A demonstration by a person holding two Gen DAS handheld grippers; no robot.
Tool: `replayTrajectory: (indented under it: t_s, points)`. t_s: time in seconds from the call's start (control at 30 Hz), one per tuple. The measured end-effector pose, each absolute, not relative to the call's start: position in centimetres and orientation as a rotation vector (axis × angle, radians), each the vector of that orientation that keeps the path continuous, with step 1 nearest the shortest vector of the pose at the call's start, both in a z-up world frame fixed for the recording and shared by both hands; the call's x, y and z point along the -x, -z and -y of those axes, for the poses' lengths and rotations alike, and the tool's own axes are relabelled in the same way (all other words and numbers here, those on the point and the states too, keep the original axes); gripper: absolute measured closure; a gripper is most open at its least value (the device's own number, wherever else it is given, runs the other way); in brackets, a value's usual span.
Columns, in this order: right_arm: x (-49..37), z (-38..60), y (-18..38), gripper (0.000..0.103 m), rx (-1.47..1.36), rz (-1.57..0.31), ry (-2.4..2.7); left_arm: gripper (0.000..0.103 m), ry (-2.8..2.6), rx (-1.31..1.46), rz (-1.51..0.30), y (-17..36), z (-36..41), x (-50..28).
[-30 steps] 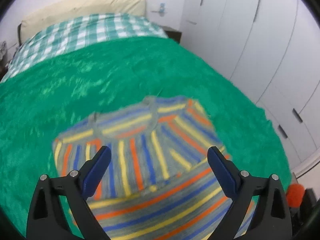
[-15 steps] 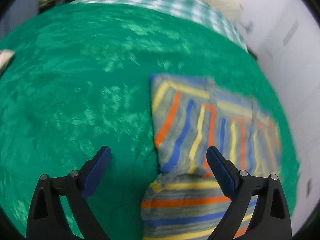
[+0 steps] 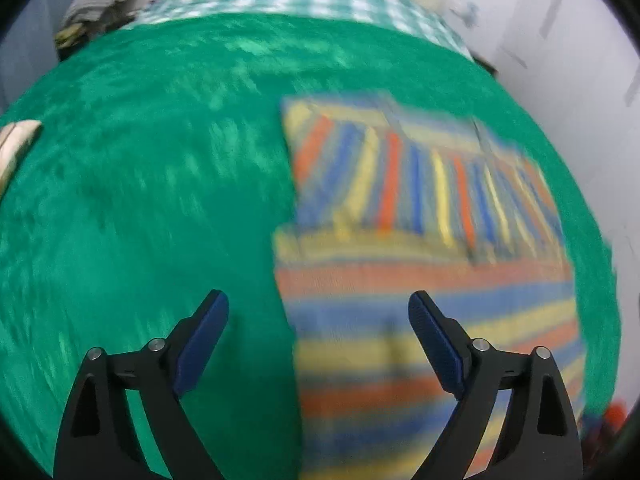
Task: Fold small clothes
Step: 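Open both grippers and move them to the sweater hem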
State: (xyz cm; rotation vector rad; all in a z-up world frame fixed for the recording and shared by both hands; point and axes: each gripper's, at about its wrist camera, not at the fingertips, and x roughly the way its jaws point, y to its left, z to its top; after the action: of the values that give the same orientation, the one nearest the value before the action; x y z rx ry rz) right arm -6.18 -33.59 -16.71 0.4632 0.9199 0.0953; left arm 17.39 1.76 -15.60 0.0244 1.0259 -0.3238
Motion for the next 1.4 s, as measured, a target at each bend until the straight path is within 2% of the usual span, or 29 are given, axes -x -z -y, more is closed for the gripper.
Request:
replayTrajectory:
  t_s: [0.1, 0.37, 0.47, 0.53, 0.63, 0.77, 0.9, 1.03, 1.4]
  points:
    - [6.2, 33.8, 16.8, 0.034, -0.469, -0.928, -0.088, 0.009, 0.285, -0.202, -1.096, 19.4, -1.5, -12.4]
    - [5.8, 33.3, 15.1, 0.034, -0.369, -0.954, -0.043, 0.005, 0.324, -0.119, -0.982, 16.1, -3.1, -5.0]
    - [5.0, 31.6, 14.5, 0.033, -0.274, -0.975, -0.064, 0.004, 0.384, -0.205, -1.033, 17.8, -1.4, -3.0]
    - [4.6, 30.6, 15.6, 0.029, -0.225, -1.039, -0.072, 0.002, 0.346, -0.258, -1.085, 20.3, -1.0, -2.3]
    - [5.1, 29.4, 18.5, 0.029, -0.134, -1.133, -0.059, 0.000, 0.327, -0.202, -1.079, 20.1, -2.0, -1.0]
    - [6.0, 28.8, 17.9, 0.029, -0.082, -1.098, -0.041, 0.002, 0.288, -0.204, -1.042, 19.0, -2.9, -0.7]
    - [7.1, 30.4, 15.9, 0.028, -0.159, -0.969, 0.009, 0.002, 0.223, -0.206, -1.008, 18.6, -3.7, -0.2]
    - [7.9, 32.5, 15.1, 0.019, -0.233, -0.890, 0.101, 0.002, 0.205, -0.192, -0.985, 18.3, -4.2, -0.4]
    - [7.6, 35.8, 15.9, 0.019, -0.363, -0.884, 0.238, 0.002, 0.150, -0.200, -0.962, 17.9, -6.0, 0.0]
